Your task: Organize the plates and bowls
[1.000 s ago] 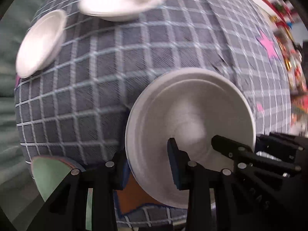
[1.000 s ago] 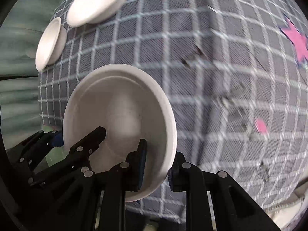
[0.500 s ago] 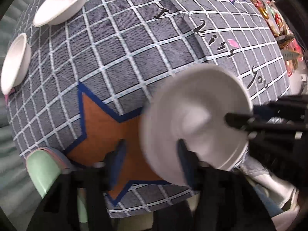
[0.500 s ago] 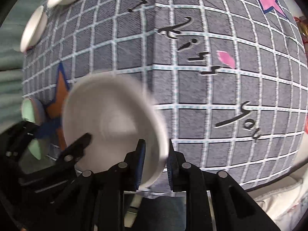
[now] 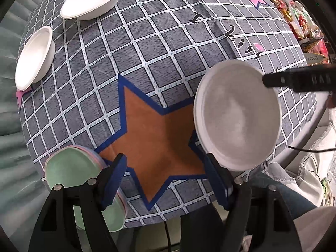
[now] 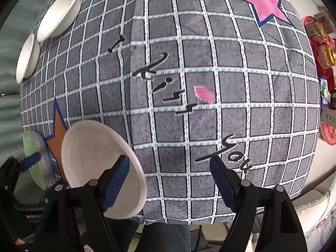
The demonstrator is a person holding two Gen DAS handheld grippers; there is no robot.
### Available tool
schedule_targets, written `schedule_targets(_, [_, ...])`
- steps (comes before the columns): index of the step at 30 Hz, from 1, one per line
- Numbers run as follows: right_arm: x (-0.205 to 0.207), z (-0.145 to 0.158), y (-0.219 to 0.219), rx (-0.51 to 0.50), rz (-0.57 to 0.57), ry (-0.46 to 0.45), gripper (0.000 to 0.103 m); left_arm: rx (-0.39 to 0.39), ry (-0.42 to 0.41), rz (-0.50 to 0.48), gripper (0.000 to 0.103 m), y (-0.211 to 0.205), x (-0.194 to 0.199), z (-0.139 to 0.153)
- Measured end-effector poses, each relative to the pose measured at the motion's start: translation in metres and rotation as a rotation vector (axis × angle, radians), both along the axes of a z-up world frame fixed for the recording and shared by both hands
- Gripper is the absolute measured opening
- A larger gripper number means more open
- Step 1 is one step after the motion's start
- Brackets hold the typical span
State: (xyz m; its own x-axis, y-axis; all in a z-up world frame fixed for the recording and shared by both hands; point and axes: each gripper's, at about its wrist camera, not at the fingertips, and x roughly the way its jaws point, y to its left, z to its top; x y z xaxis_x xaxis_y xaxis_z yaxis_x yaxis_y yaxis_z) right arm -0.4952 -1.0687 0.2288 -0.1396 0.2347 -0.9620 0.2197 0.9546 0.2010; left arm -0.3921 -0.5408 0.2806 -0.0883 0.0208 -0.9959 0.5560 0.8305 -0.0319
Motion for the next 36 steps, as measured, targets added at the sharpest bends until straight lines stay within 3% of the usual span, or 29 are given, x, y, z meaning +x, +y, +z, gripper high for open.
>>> schedule_targets(9, [0.036, 0.019, -0.028, 0.001, 0.005, -0.042, 0.080, 0.000, -0.044, 0.069, 0.078, 0.015, 0.048, 0.039])
schedule_targets(11, [0.055, 0.037, -0.015, -0.001, 0.006, -0.048, 0.080, 0.002, -0.062, 0.089, 0.078, 0.020, 0.064, 0.044])
schedule_targets(16, [0.088, 0.049, -0.021, -0.008, 0.013, -0.069, 0.080, 0.015, -0.121, 0.148, 0.078, 0.038, 0.114, 0.060])
schedule_targets(22, [0.140, 0.064, 0.026, -0.018, 0.056, -0.116, 0.080, 0.038, -0.221, 0.269, 0.078, 0.042, 0.174, 0.059])
schedule_targets(28, [0.204, 0.068, 0.090, -0.001, 0.089, -0.174, 0.080, 0.083, -0.310, 0.315, 0.078, 0.034, 0.236, 0.042])
schedule_targets(36, [0.263, 0.039, 0.169, 0.055, 0.080, -0.184, 0.080, 0.107, -0.326, 0.339, 0.078, 0.032, 0.298, 0.016])
